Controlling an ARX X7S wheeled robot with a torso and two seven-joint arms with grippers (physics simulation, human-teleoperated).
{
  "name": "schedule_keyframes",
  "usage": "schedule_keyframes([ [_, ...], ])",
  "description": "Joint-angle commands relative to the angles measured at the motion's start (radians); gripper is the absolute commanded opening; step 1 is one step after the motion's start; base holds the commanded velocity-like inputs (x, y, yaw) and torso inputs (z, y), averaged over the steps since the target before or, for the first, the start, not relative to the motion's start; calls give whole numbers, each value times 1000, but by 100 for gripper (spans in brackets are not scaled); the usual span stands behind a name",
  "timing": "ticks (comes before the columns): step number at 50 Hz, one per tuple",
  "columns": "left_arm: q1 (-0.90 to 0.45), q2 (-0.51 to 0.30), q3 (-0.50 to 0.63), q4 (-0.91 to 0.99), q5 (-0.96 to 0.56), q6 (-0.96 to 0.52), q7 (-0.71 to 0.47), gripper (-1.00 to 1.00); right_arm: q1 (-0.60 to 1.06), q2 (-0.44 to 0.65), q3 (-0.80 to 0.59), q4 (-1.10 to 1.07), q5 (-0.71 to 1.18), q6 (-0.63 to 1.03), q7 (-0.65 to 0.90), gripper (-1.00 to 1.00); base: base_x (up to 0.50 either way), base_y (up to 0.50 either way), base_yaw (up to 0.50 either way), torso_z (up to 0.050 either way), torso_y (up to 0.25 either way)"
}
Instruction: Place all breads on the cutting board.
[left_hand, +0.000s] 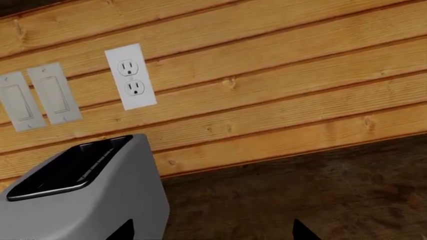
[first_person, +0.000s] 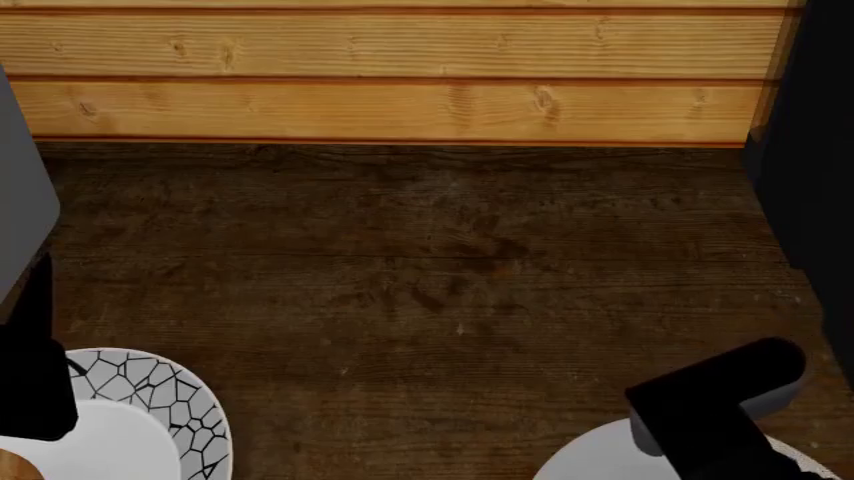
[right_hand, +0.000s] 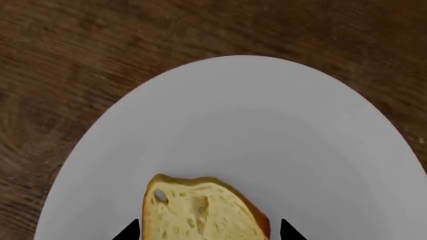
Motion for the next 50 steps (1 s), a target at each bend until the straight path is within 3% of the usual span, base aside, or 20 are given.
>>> schedule_keyframes([
  [1, 7, -2, 3, 0, 9, 5, 5, 100, -19, -8, 1, 9, -37, 0, -28, 100, 0, 0, 0, 0, 0],
  [14, 11, -4, 9, 1, 14, 8, 7, 100, -27, -7, -7, 5, -33, -6, -39, 100, 0, 0, 0, 0, 0],
  [15, 10, -4, 10, 1, 13, 8, 6, 100, -26, -7, -8, 6, -32, -7, -37, -100, 0, 0, 0, 0, 0],
  [26, 8, -5, 16, 1, 15, 12, 6, 100, 73, 15, -33, -15, 80, 1, 42, -100, 0, 0, 0, 0, 0],
  [35, 2, -6, 23, -1, 13, 13, 4, 100, 310, 21, -88, 8, 268, 26, 184, -100, 0, 0, 0, 0, 0],
  [50, -189, -36, 118, -52, -187, -9, -130, 100, 470, 34, -113, 16, 383, 33, 245, -100, 0, 0, 0, 0, 0],
])
